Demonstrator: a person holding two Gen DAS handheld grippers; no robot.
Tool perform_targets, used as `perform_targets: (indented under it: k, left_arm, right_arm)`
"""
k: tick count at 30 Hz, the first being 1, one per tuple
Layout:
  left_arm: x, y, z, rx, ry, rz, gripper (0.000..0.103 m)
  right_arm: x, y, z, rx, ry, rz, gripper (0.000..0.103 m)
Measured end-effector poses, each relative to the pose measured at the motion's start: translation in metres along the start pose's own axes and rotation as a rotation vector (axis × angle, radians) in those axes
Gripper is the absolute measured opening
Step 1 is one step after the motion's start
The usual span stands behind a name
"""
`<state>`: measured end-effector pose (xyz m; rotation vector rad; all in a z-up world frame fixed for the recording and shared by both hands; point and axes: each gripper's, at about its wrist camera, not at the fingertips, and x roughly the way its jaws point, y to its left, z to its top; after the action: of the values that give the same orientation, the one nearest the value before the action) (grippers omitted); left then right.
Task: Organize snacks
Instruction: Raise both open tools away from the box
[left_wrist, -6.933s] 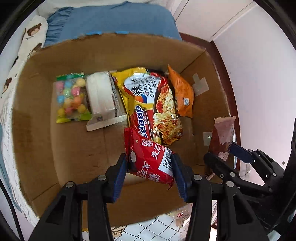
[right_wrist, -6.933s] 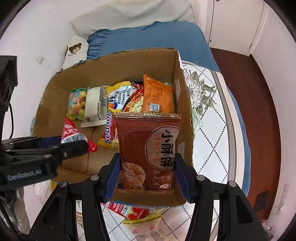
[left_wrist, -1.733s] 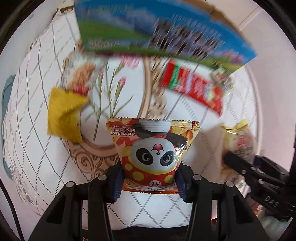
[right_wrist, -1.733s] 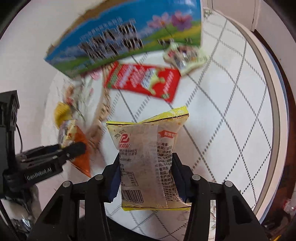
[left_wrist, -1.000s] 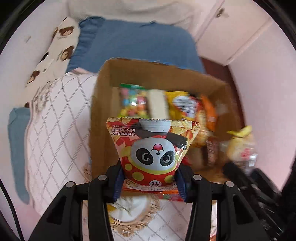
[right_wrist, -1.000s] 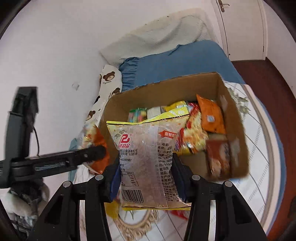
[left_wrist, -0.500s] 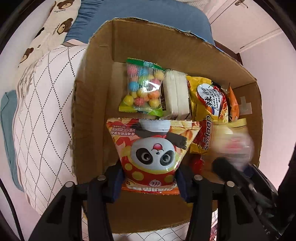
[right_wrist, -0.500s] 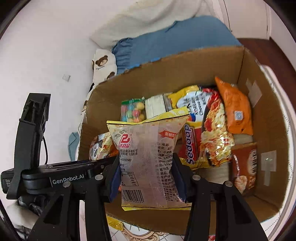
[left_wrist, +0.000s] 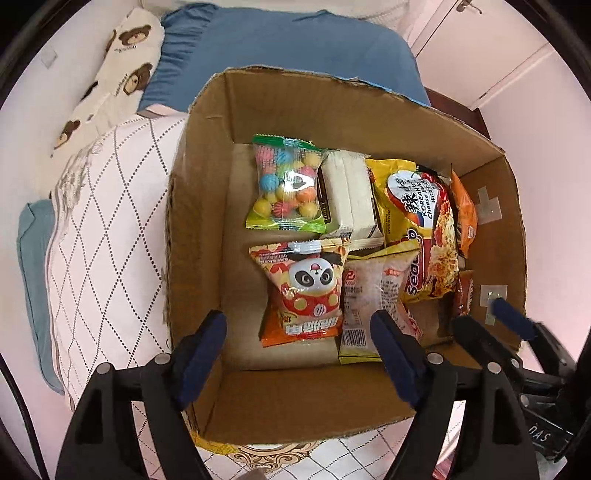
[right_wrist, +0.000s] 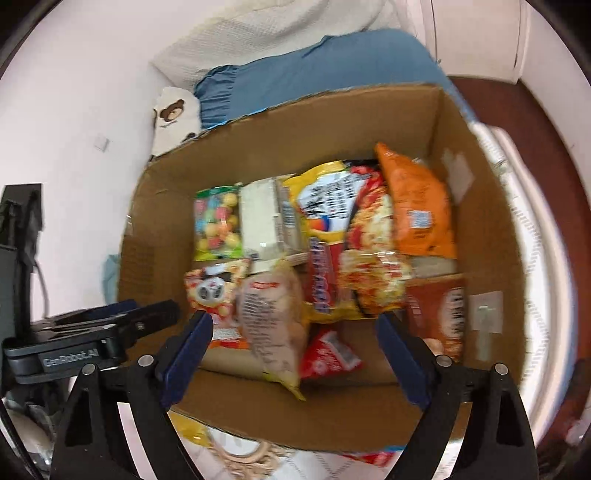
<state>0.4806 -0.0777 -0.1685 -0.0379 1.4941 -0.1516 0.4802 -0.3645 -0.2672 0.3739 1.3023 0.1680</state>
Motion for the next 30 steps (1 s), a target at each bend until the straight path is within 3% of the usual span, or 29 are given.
perform_targets:
  k: [2, 6, 19, 30]
  left_arm:
    - [-0.003, -0.004, -0.009, 0.015, -0.041, 0.033, 0.080]
    - [-0.010, -0.007, -0.031, 0.030, -0.108, 0.051, 0.080]
    - [-0.047, -0.022, -0.086, 0.057, -0.275, 0.067, 0.080]
    - [-0.105, -0.027, -0.138, 0.070, -0.484, 0.082, 0.080]
  right_arm:
    - [-0.007, -0.001, -0.007, -0.033, -0.015, -0.090, 0.099]
    - [-0.021, -0.004, -0.019, -0.080, -0.056, -0.185, 0.099]
    - [-0.070, 0.001, -0.060, -0.145, -0.190, -0.234, 0.099]
    - [-0.136, 0.018, -0.101, -0.193, -0.344, -0.228, 0.099]
